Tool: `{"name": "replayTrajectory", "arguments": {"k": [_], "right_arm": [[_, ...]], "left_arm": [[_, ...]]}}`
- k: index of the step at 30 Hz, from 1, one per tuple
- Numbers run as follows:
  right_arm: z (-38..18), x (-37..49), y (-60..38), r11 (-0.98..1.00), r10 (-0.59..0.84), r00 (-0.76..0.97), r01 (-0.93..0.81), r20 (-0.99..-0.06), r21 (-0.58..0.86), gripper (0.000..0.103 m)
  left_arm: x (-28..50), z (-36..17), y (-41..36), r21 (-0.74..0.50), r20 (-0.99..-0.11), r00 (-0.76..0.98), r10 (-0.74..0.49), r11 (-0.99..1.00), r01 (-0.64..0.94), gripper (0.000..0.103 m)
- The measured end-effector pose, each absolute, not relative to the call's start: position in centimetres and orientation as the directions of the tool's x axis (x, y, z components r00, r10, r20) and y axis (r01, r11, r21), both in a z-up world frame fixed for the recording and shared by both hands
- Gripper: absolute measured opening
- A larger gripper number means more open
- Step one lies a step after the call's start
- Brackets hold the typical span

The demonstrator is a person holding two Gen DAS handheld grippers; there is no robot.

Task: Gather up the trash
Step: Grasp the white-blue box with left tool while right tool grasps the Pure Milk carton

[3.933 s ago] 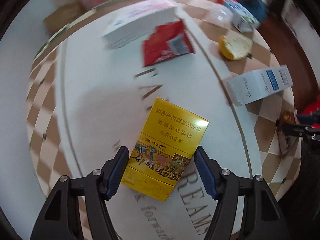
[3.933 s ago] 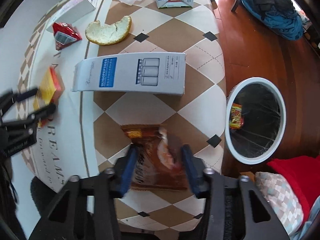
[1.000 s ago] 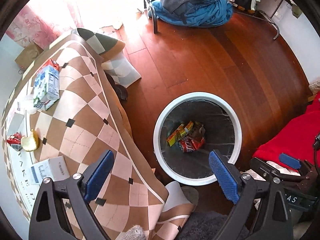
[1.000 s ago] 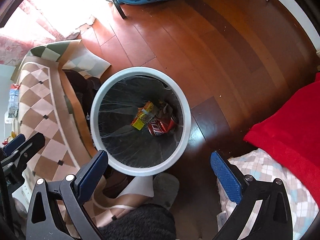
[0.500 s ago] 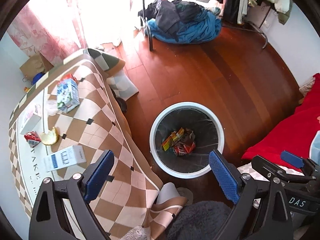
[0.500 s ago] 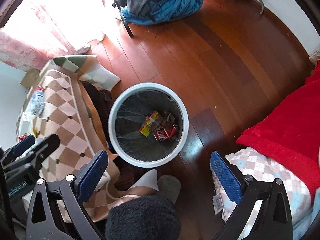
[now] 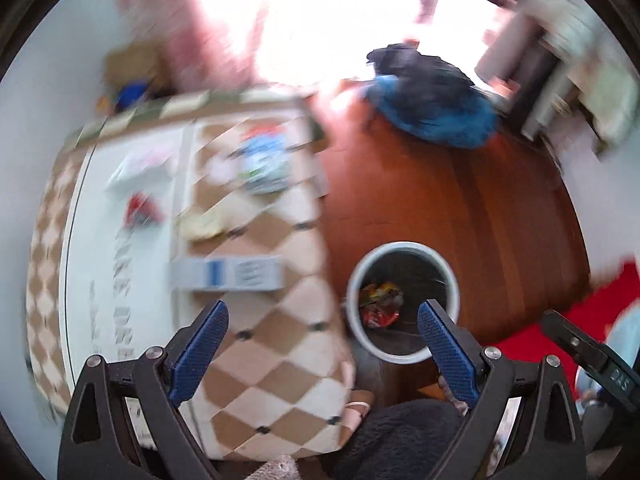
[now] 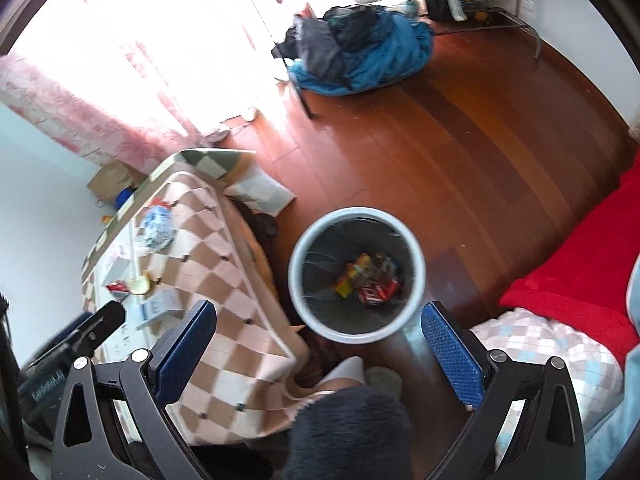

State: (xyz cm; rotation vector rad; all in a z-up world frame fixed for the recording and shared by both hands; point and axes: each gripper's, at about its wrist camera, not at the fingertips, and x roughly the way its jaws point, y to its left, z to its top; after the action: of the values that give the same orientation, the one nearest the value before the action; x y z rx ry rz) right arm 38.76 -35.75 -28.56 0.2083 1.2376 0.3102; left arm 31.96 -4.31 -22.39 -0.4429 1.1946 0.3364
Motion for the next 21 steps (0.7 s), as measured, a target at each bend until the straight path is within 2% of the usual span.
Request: {"name": "replayTrajectory", "arguments": {"k": [5, 8, 13, 16, 17, 21], "right_arm": [[-31.6, 41.1, -29.4, 0.947, 0.314, 0.247, -0.150, -0.917, 0.284, 0.103], [-34.1, 42.7, -26.8, 0.954, 0.290, 0.213, -0.140, -0.933, 0.265, 0.103], [-36.9, 45.1, -24.1, 0.968, 0.241, 0.193, -0.124, -0.951, 0.220, 0.103], [-37.6, 46.2, -22.6, 0.967, 0.234, 0.181, -0.142, -0.955, 0.210, 0.103], [-37.7, 46.7, -21.9, 0.965, 0.236, 0.173, -0.159, -0.956, 0.210, 0.103], [-37.5, 47.9, -17.6, 0.942, 0.267, 0.149, -0.247, -0.952, 0.225, 0.103]], "left_arm": [[30.6, -28.6, 2.3, -0.218, -0.969, 0.238, -0.074, 0.712, -0.668, 0.097], [30.3, -31.7, 5.4, -0.289, -0.957, 0.245, -0.155, 0.556, -0.779, 0.097], [31.7, -36.5, 7.5, -0.381, -0.909, 0.280, -0.308, 0.343, -0.859, 0.096], [31.9, -37.4, 8.0, -0.378, -0.908, 0.297, -0.295, 0.272, -0.885, 0.073], [32.0, -37.0, 8.0, -0.380, -0.912, 0.306, -0.274, 0.281, -0.881, 0.044], [31.8, -35.8, 7.9, -0.333, -0.940, 0.269, -0.208, 0.399, -0.854, 0.035]]}}
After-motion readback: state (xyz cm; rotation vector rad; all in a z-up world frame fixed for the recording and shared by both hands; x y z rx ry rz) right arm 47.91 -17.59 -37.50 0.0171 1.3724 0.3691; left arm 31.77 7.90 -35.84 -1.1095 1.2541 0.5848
